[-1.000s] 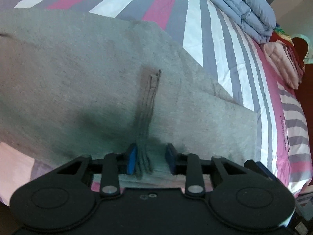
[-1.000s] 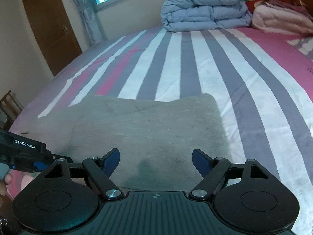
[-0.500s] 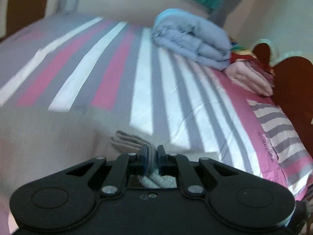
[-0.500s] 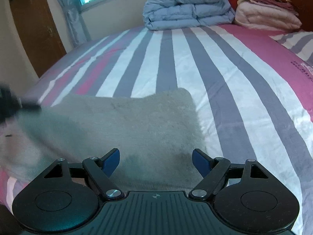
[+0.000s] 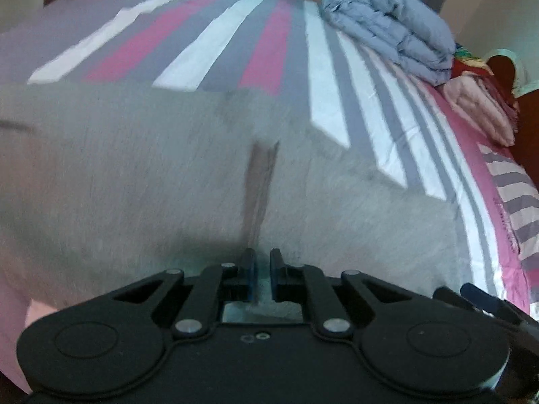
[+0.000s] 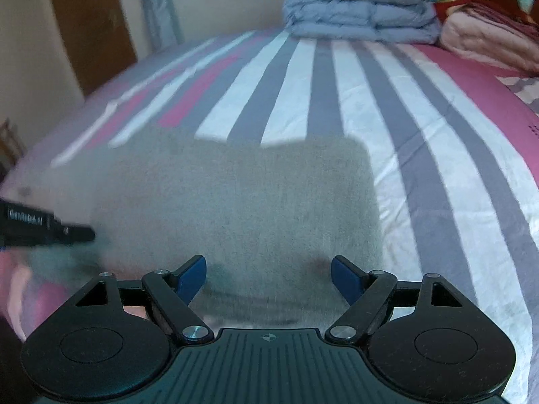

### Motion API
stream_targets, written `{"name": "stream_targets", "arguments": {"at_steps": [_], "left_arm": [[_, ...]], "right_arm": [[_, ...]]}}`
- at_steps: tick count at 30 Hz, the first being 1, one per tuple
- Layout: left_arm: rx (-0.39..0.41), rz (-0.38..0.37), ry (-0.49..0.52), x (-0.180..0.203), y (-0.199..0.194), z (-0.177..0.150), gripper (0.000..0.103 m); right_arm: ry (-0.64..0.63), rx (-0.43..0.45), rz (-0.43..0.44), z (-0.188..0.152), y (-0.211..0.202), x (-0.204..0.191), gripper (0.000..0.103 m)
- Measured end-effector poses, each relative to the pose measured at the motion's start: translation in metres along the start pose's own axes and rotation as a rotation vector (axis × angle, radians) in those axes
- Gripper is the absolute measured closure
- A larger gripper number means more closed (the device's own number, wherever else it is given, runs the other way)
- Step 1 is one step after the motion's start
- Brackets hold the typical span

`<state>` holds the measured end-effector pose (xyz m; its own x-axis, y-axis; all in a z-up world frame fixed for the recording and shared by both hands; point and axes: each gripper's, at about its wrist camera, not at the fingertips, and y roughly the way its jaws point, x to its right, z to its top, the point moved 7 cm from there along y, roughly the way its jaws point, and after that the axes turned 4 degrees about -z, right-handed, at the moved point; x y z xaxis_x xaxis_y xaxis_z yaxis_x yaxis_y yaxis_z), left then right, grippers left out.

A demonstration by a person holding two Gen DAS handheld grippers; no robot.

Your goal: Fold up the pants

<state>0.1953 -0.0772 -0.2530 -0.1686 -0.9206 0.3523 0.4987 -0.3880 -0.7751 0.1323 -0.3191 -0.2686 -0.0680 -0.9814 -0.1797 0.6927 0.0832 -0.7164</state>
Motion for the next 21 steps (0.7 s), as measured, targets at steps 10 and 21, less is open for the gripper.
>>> {"name": "stream_targets", "arguments": {"at_steps": [10,21], "left_arm": [[-0.025,0.067,-0.014,-0.009,-0.001,-0.005,0.078],[0.081,0.231,-0.130,-0.073,-0.052,0.005,0.031]], "right_arm": [[-0.070,-0.053,-0.052,0.001,0.012,0.001,0.022],[-0.093,-0.042,0.068,0.019,0.024,-0.066,0.022]]}}
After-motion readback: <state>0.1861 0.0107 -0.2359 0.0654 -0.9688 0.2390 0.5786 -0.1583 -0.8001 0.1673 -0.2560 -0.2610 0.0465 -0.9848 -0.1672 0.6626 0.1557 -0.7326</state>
